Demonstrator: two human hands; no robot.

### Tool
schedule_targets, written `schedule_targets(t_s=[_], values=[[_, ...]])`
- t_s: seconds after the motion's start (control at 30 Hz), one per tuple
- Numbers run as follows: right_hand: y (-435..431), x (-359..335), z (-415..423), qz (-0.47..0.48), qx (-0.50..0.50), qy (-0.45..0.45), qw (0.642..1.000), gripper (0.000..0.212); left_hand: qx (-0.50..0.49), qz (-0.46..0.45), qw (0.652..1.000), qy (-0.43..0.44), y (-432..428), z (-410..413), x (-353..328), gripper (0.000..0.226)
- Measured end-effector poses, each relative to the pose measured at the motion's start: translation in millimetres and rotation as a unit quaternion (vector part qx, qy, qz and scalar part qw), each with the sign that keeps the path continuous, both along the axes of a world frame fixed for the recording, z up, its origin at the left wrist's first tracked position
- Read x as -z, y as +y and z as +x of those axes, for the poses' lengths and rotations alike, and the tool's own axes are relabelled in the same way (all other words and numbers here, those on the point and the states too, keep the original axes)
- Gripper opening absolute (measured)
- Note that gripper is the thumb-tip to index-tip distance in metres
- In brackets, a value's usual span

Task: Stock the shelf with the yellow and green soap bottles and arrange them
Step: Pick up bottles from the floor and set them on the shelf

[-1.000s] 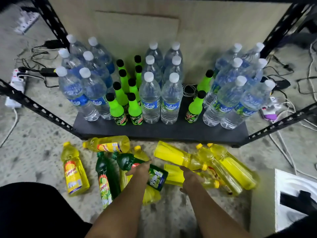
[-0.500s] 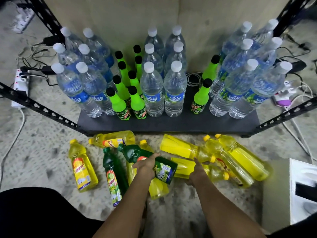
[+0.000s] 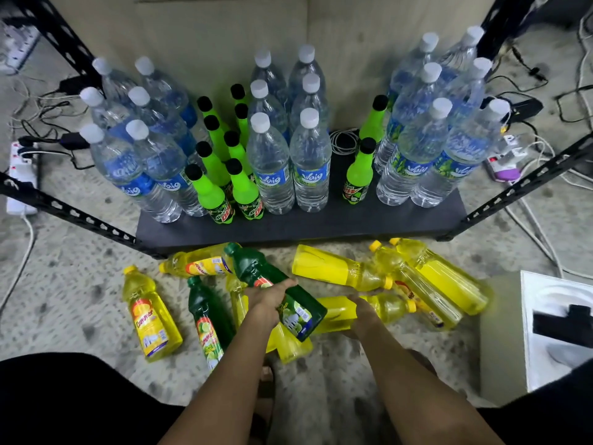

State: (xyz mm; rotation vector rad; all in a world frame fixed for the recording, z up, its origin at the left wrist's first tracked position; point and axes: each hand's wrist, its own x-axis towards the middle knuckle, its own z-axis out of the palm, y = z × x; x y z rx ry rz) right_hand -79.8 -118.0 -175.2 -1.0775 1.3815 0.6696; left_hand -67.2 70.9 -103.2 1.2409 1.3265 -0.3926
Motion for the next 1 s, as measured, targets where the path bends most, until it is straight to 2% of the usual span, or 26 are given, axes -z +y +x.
schedule_targets(t_s=[0.07, 0.2, 0.23, 0.33, 0.4, 0.57, 0.67, 1.0], values=[[-3, -3, -8, -0.002, -0.006, 0.0, 1.0, 0.064, 0.049, 0.05, 0.998, -0.002, 3, -5, -1, 0.097], [-11, -4, -35, -0.007, -0.094, -0.088, 0.992, 0.051, 0.113, 0.093, 0.989, -0.016, 2, -14, -18, 0.092], [-12, -12, -38, -0.036, -0.102, -0.095, 0.99, 0.056, 0.125, 0.105, 0.986, -0.022, 1, -17, -24, 0.091], [-14, -45, -35, -0.175, -0.1, -0.089, 0.975, 0.095, 0.159, 0.143, 0.975, -0.059, -3, -25, -42, 0.101], [-17, -69, -30, -0.208, -0.116, -0.126, 0.963, 0.107, 0.169, 0.161, 0.969, -0.084, -7, -29, -56, 0.11], [-35, -130, -25, -0.276, -0.116, -0.215, 0.93, 0.102, 0.172, 0.171, 0.956, -0.167, -22, -37, -112, 0.109], [-48, -182, -21, -0.312, -0.134, -0.28, 0.898, 0.095, 0.195, 0.189, 0.941, -0.203, -34, -37, -156, 0.12], [-99, -395, -13, -0.351, -0.091, -0.502, 0.785, 0.085, 0.251, 0.3, 0.842, -0.371, -86, -32, -337, 0.132]])
